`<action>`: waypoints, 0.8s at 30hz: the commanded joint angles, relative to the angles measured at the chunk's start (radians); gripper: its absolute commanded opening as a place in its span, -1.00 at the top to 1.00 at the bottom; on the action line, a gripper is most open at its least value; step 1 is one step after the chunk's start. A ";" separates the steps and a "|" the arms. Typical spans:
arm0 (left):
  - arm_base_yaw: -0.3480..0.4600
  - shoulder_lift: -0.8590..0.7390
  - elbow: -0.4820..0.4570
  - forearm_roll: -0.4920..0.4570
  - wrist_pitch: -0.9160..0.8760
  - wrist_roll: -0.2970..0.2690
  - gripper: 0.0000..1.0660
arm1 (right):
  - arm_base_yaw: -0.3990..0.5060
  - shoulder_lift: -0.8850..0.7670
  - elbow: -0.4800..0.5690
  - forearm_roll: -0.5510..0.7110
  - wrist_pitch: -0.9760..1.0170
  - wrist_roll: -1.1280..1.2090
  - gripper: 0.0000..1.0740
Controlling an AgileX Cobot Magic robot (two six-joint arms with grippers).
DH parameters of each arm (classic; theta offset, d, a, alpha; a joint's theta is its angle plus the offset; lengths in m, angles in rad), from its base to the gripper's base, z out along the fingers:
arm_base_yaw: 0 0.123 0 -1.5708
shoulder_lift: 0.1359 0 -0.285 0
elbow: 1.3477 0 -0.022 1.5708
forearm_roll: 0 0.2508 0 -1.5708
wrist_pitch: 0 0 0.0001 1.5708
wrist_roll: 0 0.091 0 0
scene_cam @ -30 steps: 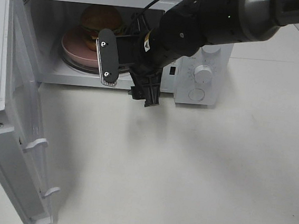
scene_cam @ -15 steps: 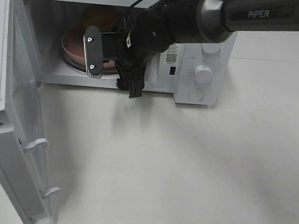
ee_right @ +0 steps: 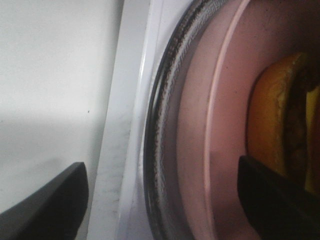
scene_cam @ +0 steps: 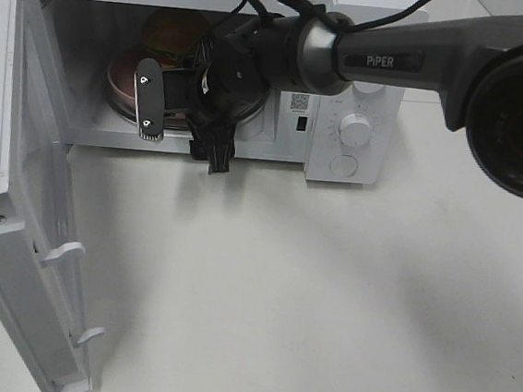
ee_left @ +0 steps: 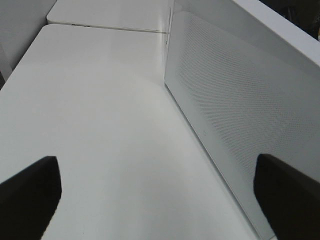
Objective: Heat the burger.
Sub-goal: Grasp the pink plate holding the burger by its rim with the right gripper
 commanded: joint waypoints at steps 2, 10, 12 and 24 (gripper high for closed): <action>0.004 -0.020 0.004 0.010 -0.006 0.000 -0.87 | 0.000 0.040 -0.054 -0.002 0.006 0.019 -0.42; 0.004 -0.020 0.004 0.019 -0.006 0.000 -0.87 | 0.000 0.065 -0.091 -0.002 0.008 0.019 -0.34; 0.004 -0.020 0.004 0.020 -0.006 0.000 -0.87 | 0.000 0.065 -0.091 -0.003 0.015 0.019 -0.14; 0.004 -0.020 0.004 0.020 -0.006 0.000 -0.87 | 0.002 0.044 -0.091 0.010 0.093 0.020 1.00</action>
